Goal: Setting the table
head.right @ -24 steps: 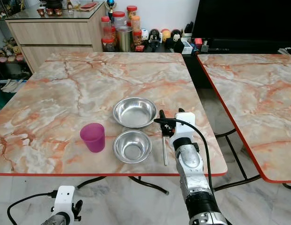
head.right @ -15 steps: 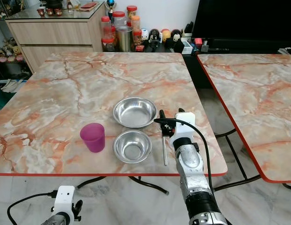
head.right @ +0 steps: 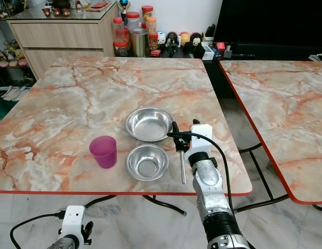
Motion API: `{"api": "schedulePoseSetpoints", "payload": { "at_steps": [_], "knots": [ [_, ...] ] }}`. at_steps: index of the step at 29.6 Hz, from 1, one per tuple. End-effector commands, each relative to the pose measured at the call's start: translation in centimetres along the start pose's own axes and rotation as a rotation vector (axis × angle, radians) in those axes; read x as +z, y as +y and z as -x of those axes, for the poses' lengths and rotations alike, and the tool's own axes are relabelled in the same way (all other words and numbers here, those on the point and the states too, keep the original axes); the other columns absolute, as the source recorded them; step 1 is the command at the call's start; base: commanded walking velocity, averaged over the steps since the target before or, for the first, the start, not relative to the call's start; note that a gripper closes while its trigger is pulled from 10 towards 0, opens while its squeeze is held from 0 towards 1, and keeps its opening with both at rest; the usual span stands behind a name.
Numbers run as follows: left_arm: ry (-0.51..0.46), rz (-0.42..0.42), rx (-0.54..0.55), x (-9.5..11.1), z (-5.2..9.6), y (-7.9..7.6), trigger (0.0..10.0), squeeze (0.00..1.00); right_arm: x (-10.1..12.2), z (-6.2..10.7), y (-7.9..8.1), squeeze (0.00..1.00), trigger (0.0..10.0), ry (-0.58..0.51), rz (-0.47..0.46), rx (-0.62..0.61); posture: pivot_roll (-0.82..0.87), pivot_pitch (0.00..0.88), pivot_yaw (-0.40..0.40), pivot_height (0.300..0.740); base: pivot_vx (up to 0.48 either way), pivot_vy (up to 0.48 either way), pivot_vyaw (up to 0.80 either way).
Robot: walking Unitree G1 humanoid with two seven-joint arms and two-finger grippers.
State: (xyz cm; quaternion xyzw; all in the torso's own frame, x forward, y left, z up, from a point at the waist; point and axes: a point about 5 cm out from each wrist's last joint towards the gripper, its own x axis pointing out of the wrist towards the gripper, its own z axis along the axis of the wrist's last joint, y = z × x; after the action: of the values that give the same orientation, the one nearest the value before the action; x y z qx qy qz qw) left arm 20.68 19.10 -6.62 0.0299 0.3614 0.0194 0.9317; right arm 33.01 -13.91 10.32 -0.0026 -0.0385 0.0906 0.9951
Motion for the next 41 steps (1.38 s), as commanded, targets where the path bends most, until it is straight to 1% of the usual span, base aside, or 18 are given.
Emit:
{"api": "schedulePoseSetpoints", "payload": {
  "at_steps": [1,6,22,32,33,34,36,38,41],
  "knots": [
    [0.007,-0.007,0.005,0.1,-0.1,0.1,10.0,0.0,0.4,-0.4,0.1,0.0,10.0,-0.014,-0.003,0.004,0.02,0.0,-0.033,0.74,0.0,0.0,0.0],
    [0.003,-0.002,0.007,0.2,-0.1,0.2,10.0,0.0,0.2,-0.3,0.1,0.0,10.0,0.001,-0.01,0.001,0.02,0.0,-0.032,0.74,0.0,0.0,0.0],
    [0.002,0.01,0.005,0.3,-0.1,0.1,10.0,0.0,0.1,-0.4,0.3,0.0,10.0,0.003,-0.023,0.007,0.02,0.0,-0.03,0.74,0.0,0.0,0.0],
    [0.004,0.029,-0.003,0.4,-0.2,0.1,10.0,0.0,0.3,-0.6,0.3,0.0,10.0,-0.005,-0.01,0.014,0.02,0.0,-0.034,0.74,0.0,0.0,0.0],
    [0.01,0.025,-0.003,0.3,-0.2,0.1,10.0,0.0,0.3,-0.6,0.3,0.0,10.0,-0.006,-0.01,0.015,0.02,0.0,-0.033,0.74,0.0,0.0,0.0],
    [0.039,-0.005,0.008,-0.1,-0.1,0.2,10.0,0.0,0.3,-0.6,0.4,0.0,10.0,-0.008,-0.012,0.016,0.02,0.0,-0.033,0.74,0.0,0.0,0.0],
    [0.062,-0.023,0.017,-0.4,0.0,0.4,10.0,0.0,0.3,-0.6,0.4,0.0,10.0,-0.008,-0.013,0.017,0.02,0.0,-0.033,0.74,0.0,0.0,0.0],
    [0.073,-0.035,0.01,-0.8,0.1,0.5,10.0,0.0,0.4,-0.6,0.4,0.0,10.0,-0.009,-0.014,0.016,0.02,0.0,-0.032,0.74,0.0,0.0,0.0],
    [0.076,-0.03,0.022,-1.3,0.4,1.2,10.0,0.0,0.4,-0.5,0.2,0.0,10.0,-0.01,-0.016,0.012,0.02,0.0,-0.031,0.74,0.0,0.0,0.0]
  ]
}}
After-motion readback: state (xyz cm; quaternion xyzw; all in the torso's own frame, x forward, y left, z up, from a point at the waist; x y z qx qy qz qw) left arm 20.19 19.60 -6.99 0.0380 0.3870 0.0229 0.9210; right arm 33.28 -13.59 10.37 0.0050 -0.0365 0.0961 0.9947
